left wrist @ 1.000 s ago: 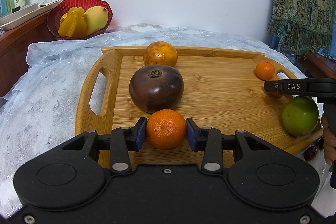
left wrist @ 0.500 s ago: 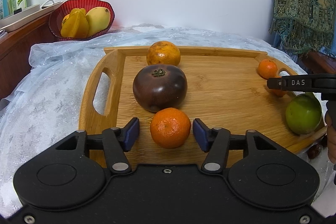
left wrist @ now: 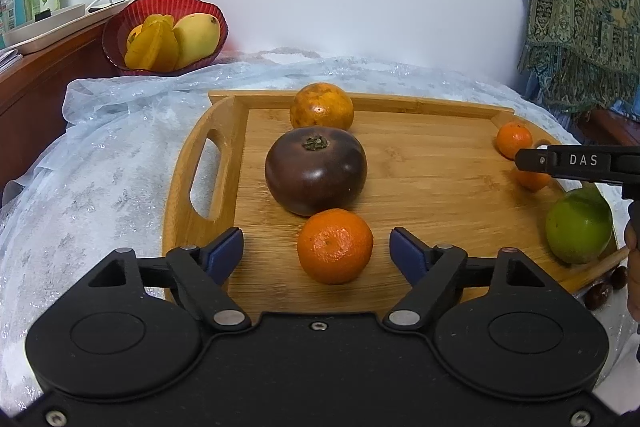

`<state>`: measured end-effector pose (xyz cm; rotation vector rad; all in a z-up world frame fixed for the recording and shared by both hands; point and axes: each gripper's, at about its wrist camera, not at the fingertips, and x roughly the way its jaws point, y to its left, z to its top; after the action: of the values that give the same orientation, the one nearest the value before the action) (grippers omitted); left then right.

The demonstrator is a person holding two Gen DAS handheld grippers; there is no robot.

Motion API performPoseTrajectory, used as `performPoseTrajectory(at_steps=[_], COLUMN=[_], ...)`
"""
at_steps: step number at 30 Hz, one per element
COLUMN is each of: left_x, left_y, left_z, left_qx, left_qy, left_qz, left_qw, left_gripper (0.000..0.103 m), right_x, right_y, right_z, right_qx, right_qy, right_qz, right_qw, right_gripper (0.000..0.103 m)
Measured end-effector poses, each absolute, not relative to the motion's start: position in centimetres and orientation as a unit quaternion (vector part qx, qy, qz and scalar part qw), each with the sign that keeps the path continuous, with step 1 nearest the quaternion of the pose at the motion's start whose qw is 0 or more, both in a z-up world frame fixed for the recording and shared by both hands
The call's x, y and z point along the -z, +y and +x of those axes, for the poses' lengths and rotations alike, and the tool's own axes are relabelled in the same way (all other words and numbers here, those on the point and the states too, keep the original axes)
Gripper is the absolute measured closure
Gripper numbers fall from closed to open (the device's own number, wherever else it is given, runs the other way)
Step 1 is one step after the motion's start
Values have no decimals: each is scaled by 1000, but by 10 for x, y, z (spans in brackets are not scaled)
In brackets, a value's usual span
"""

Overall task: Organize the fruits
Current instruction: 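Open the left gripper to release its mandarin while the right releases its mandarin, then withdraw both grippers from the tray toward the red dates on the cloth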

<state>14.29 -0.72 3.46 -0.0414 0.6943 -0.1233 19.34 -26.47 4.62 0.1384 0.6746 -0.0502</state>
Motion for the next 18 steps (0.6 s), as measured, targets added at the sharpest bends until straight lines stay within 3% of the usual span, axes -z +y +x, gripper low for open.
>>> performPoseTrajectory(at_steps=[18], left_x=[-54], left_y=[2], left_z=[100], left_qx=[84], left_qy=[304], left_qz=[-52], left_qw=[947], left_gripper=[9], right_x=[-74], right_y=[-274], right_z=[135], right_qx=[54], right_qy=[234], right_qz=[114], right_qw=[964], right_gripper=[12])
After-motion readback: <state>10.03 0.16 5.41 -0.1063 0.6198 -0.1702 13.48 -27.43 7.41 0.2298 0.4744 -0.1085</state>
